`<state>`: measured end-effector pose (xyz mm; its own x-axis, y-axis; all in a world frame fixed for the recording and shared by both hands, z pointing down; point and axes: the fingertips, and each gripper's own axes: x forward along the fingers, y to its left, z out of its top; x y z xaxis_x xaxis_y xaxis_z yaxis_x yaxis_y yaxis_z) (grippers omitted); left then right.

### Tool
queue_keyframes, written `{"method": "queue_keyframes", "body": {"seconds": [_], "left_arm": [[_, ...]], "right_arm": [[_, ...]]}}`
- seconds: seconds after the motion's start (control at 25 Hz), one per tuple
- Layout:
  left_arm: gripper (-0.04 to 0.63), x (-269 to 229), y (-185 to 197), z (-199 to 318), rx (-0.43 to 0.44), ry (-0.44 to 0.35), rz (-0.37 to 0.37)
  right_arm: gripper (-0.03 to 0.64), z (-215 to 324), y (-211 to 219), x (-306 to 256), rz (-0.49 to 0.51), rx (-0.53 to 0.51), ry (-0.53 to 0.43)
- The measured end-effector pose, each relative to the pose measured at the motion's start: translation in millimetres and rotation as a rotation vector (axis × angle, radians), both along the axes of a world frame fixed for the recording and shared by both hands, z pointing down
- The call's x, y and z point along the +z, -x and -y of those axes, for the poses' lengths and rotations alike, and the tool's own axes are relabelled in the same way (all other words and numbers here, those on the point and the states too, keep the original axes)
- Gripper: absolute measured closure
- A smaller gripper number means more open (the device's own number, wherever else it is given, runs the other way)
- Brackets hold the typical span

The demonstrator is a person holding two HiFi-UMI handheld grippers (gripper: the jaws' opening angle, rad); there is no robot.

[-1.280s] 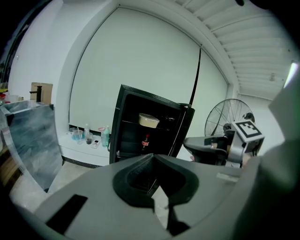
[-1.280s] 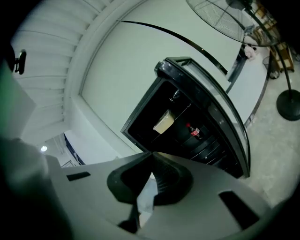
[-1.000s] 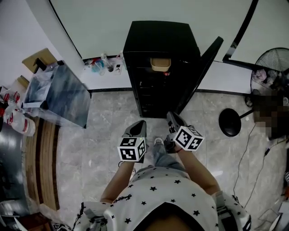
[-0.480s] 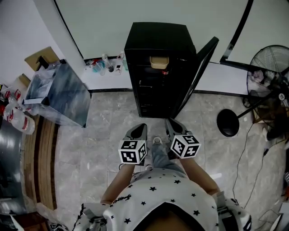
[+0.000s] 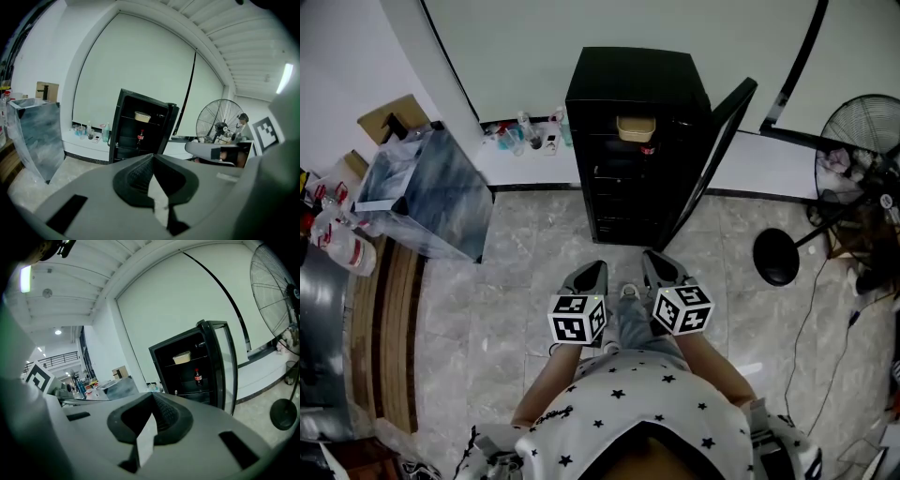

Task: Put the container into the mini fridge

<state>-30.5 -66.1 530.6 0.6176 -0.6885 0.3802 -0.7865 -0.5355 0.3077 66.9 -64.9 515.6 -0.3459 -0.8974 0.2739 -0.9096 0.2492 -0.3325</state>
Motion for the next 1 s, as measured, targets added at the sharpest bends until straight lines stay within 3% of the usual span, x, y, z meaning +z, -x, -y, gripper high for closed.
{"method": "queue_keyframes", "body": {"seconds": [1.0], "left_arm": [[0.583, 4.7, 4.4, 3.8, -0.01, 0.018, -0.015]], "right_arm": [[0.624, 5.6, 9.4, -1.2, -0.002, -0.019, 0.02]]}}
